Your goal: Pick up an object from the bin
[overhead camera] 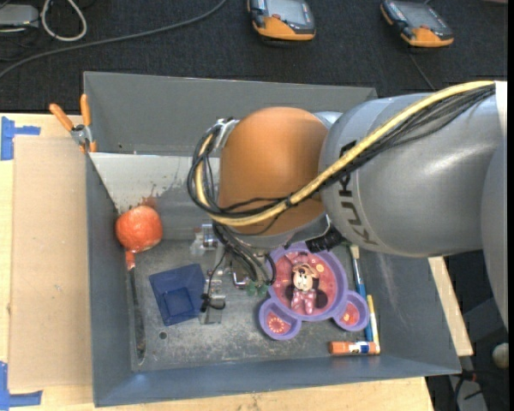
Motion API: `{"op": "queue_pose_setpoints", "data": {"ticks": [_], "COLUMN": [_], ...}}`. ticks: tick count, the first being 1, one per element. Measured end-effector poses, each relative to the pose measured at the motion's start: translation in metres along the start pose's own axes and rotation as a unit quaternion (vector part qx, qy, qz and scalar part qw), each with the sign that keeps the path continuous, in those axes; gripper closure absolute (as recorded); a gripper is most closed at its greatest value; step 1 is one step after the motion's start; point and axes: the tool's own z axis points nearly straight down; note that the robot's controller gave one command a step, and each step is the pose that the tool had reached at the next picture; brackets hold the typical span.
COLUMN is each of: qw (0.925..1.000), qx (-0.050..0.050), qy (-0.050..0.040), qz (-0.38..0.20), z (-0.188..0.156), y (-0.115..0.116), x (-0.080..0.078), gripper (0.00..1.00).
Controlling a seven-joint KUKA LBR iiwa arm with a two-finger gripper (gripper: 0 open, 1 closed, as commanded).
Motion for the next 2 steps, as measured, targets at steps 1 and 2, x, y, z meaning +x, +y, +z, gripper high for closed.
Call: {"op": "queue_pose_setpoints", "data": {"ticks": [1, 2], "qw": [1.0, 0.9999], "qx": [-0.001, -0.001], "qy": [-0.004, -0.0036], "qz": [0.003, 0.015], "z": [-0.005, -0.011], "y": [-0.001, 0.018], "x": [-0.002, -0.015], "gripper": [0.0, 0.0]}}
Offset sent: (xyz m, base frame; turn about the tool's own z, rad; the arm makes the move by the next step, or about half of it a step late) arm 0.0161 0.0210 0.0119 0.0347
